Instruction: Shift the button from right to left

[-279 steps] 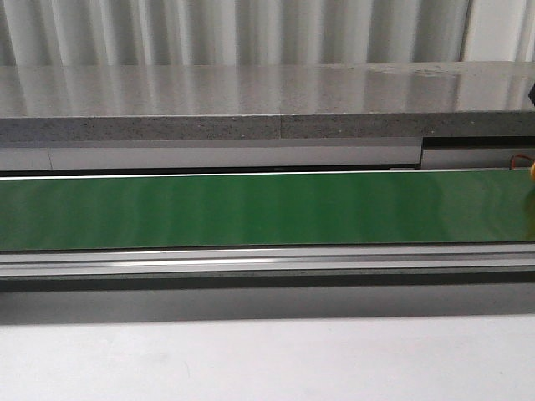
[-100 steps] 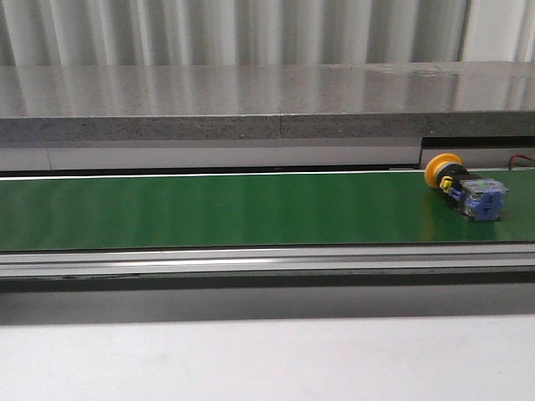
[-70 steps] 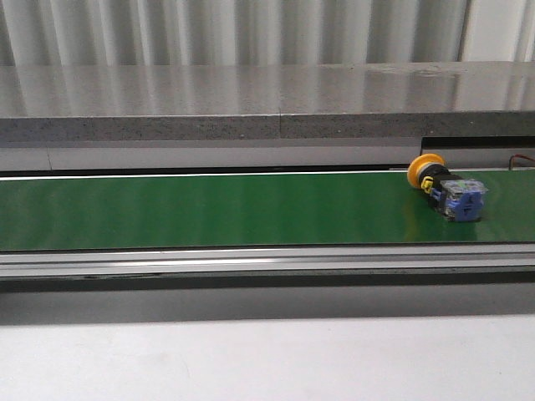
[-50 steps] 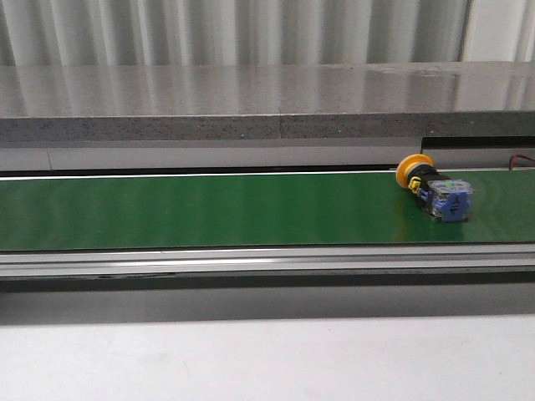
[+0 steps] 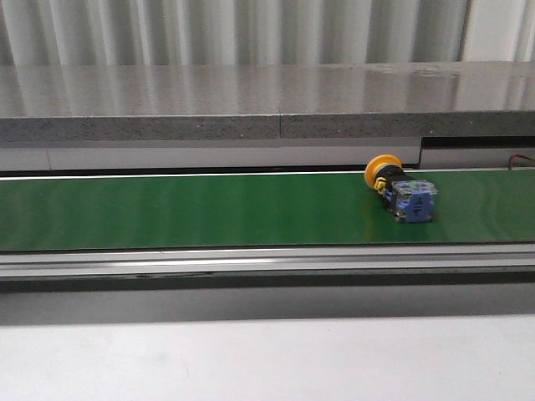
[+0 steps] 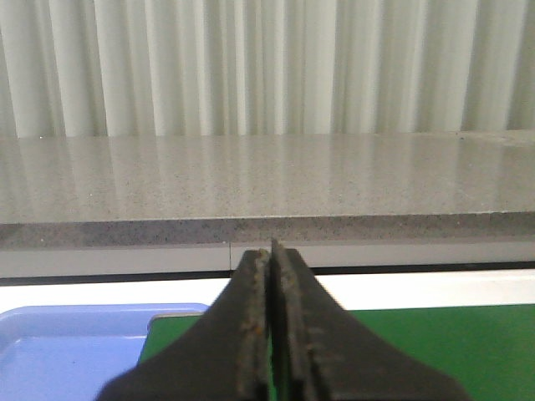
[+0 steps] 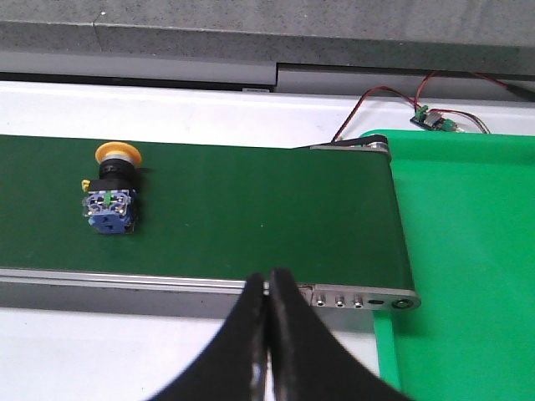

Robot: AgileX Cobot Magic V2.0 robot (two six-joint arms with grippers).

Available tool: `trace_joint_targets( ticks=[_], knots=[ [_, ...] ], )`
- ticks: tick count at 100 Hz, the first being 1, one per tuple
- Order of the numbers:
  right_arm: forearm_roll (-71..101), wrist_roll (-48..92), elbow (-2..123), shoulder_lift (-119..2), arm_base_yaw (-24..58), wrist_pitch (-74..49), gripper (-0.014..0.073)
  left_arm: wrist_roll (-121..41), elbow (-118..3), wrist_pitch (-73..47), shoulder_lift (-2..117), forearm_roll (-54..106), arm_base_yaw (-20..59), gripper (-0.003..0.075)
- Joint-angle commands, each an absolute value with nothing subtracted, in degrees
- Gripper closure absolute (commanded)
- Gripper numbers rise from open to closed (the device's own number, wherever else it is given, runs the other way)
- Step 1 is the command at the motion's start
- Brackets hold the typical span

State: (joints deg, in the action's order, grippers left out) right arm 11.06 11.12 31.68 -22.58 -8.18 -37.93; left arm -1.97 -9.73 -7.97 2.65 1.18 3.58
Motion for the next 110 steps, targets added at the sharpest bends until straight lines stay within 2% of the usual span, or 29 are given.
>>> trace_joint_targets(
  ticks=[1, 22, 42, 94, 101, 106, 110],
  knots=[
    [11.6, 11.6, 33.1, -22.8, -8.1, -34.3, 0.0660, -1.2, -17.5, -8.9, 7.4, 2.4, 4.1, 0.0740],
    [11.6, 11.6, 33.1, -22.8, -8.1, -34.3, 0.0660, -1.2, -32.9, -25.8, 20.4, 3.6, 4.1, 0.0740],
    [11.6, 11.6, 33.1, -22.8, -8.1, -34.3, 0.0660, -1.2, -42.2, -37.9, 29.7, 5.6, 4.1, 0.0740],
    [11.6, 11.6, 33.1, -22.8, -8.1, -34.3, 0.0660, -1.2, -43.3, -40.6, 33.0, 6.3, 4.1, 0.0736],
    [11.6, 11.6, 33.1, -22.8, -8.1, -34.3, 0.0660, -1.2, -43.3, -40.6, 33.0, 6.3, 4.1, 0.0690],
    [11.6, 11.6, 33.1, -22.8, -8.1, -34.3, 0.0660, -1.2, -43.3, -40.6, 33.0, 6.3, 4.1, 0.0617],
    [11.6, 11.6, 33.1, -22.8, -8.1, -34.3, 0.0660, -1.2, -43.3, -40.6, 33.0, 6.3, 4.1, 0.0529]
  ],
)
